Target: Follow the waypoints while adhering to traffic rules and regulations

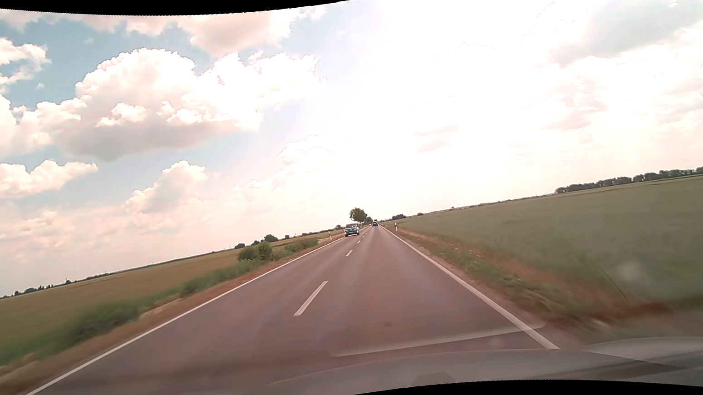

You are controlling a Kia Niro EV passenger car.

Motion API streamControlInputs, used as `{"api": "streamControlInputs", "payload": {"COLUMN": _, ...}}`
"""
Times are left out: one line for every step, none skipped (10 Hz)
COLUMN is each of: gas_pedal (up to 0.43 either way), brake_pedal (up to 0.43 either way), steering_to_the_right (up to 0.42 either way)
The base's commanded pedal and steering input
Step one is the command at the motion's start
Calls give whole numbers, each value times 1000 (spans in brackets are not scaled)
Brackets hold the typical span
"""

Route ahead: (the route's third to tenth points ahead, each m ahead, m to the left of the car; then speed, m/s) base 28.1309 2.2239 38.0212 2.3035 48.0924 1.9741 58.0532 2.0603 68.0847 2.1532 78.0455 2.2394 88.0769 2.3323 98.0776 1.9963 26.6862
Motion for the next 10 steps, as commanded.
{"api": "streamControlInputs", "payload": {"gas_pedal": 240, "brake_pedal": 0, "steering_to_the_right": -1}}
{"api": "streamControlInputs", "payload": {"gas_pedal": 240, "brake_pedal": 0, "steering_to_the_right": -1}}
{"api": "streamControlInputs", "payload": {"gas_pedal": 240, "brake_pedal": 0, "steering_to_the_right": -1}}
{"api": "streamControlInputs", "payload": {"gas_pedal": 240, "brake_pedal": 0, "steering_to_the_right": -1}}
{"api": "streamControlInputs", "payload": {"gas_pedal": 240, "brake_pedal": 0, "steering_to_the_right": -1}}
{"api": "streamControlInputs", "payload": {"gas_pedal": 228, "brake_pedal": 0, "steering_to_the_right": -1}}
{"api": "streamControlInputs", "payload": {"gas_pedal": 228, "brake_pedal": 0, "steering_to_the_right": -1}}
{"api": "streamControlInputs", "payload": {"gas_pedal": 228, "brake_pedal": 0, "steering_to_the_right": -2}}
{"api": "streamControlInputs", "payload": {"gas_pedal": 228, "brake_pedal": 0, "steering_to_the_right": -2}}
{"api": "streamControlInputs", "payload": {"gas_pedal": 220, "brake_pedal": 0, "steering_to_the_right": -2}}
